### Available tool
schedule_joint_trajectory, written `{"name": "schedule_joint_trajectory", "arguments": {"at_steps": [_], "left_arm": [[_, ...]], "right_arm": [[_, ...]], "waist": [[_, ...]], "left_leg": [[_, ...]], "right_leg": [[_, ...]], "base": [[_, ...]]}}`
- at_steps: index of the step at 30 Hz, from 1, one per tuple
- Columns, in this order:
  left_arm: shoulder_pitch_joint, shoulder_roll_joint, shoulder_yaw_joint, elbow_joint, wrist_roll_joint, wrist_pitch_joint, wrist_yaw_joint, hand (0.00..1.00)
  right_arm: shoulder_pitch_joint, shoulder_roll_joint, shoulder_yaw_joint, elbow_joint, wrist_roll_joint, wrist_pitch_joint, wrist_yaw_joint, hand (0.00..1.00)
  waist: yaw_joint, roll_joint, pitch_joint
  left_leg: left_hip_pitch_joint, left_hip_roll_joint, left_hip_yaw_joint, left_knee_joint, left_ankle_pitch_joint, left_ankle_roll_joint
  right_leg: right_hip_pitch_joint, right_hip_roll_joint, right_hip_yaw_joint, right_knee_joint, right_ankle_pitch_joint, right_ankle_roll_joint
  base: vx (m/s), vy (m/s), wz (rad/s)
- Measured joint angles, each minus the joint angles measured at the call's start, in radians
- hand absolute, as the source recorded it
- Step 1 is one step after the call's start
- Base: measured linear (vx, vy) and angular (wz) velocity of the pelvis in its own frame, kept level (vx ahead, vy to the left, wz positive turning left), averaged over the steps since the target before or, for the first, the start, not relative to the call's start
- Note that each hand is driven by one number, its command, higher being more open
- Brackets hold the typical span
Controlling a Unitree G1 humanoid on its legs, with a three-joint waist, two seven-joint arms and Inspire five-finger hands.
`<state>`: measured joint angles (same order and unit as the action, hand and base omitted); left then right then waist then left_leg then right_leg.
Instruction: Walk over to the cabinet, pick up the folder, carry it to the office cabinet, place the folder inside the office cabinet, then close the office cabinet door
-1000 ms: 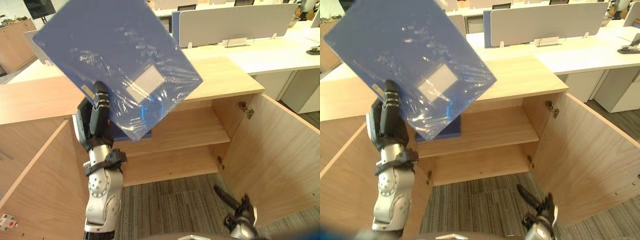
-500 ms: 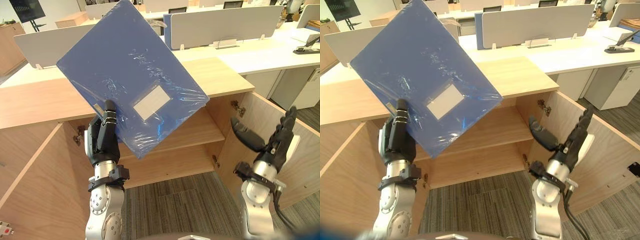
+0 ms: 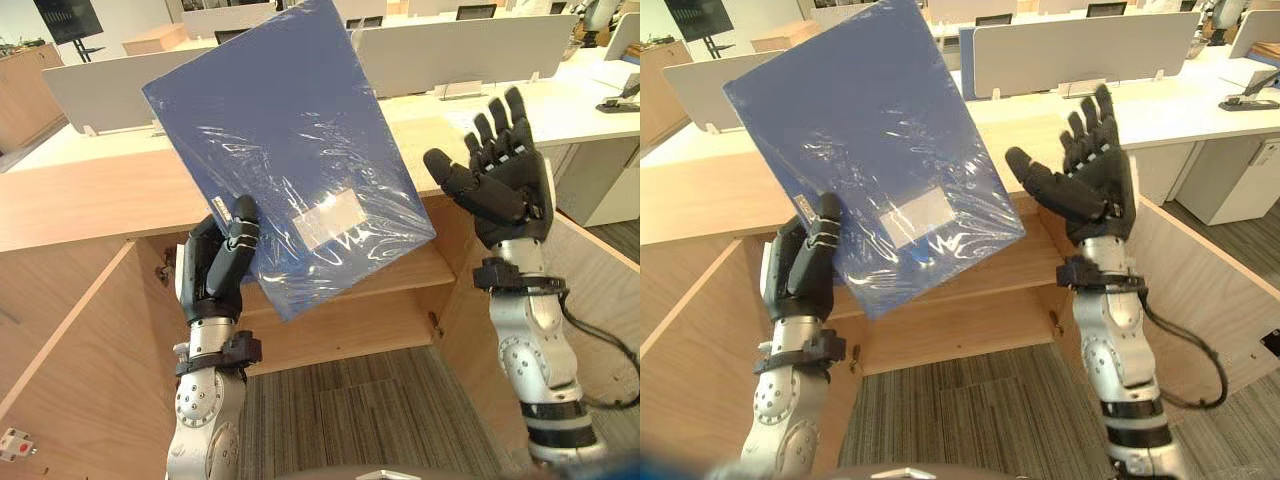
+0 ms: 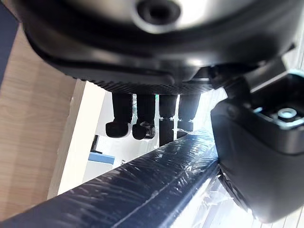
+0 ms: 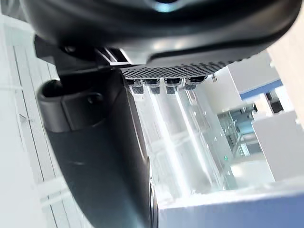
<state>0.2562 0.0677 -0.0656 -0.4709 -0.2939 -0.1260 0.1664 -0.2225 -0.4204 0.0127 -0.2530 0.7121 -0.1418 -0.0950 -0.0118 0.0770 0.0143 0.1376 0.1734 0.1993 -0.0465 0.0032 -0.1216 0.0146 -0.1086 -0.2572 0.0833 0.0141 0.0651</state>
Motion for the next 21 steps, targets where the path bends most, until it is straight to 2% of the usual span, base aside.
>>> {"name": "schedule_joint_trajectory", "arguments": {"at_steps": [4, 10, 20, 21], "left_arm": [[0.0, 0.019, -0.008, 0.0, 0.015, 0.0, -0.016, 0.0], [0.0, 0.074, -0.034, 0.0, 0.022, 0.0, -0.023, 0.0], [0.003, 0.157, -0.046, -0.001, 0.077, -0.001, -0.018, 0.0], [0.003, 0.175, -0.046, -0.001, 0.089, -0.001, -0.018, 0.0]], "right_arm": [[-0.089, -0.099, 0.053, 0.026, 0.104, 0.001, 0.054, 1.0], [-0.205, -0.263, 0.234, 0.089, 0.28, 0.018, 0.174, 1.0], [-0.348, -0.546, 0.514, 0.184, 0.439, 0.098, 0.199, 1.0], [-0.352, -0.574, 0.535, 0.184, 0.451, 0.105, 0.201, 0.0]], "waist": [[0.0, -0.004, 0.001], [0.002, -0.018, 0.0], [0.021, -0.022, -0.003], [0.026, -0.022, -0.004]], "left_leg": [[-0.001, 0.0, -0.007, -0.003, 0.0, 0.0], [-0.001, 0.001, -0.013, -0.006, 0.001, 0.0], [-0.001, 0.001, -0.017, -0.019, 0.01, -0.001], [-0.002, 0.001, -0.017, -0.019, 0.011, -0.001]], "right_leg": [[0.005, 0.001, -0.007, -0.006, 0.001, 0.001], [0.008, 0.002, -0.01, -0.011, 0.002, 0.001], [0.009, 0.002, -0.019, -0.014, 0.002, 0.001], [0.009, 0.003, -0.019, -0.015, 0.002, 0.001]], "base": [[0.0, 0.016, 0.05], [0.0, 0.006, 0.0], [-0.01, 0.017, 0.02], [0.0, 0.0, 0.0]]}}
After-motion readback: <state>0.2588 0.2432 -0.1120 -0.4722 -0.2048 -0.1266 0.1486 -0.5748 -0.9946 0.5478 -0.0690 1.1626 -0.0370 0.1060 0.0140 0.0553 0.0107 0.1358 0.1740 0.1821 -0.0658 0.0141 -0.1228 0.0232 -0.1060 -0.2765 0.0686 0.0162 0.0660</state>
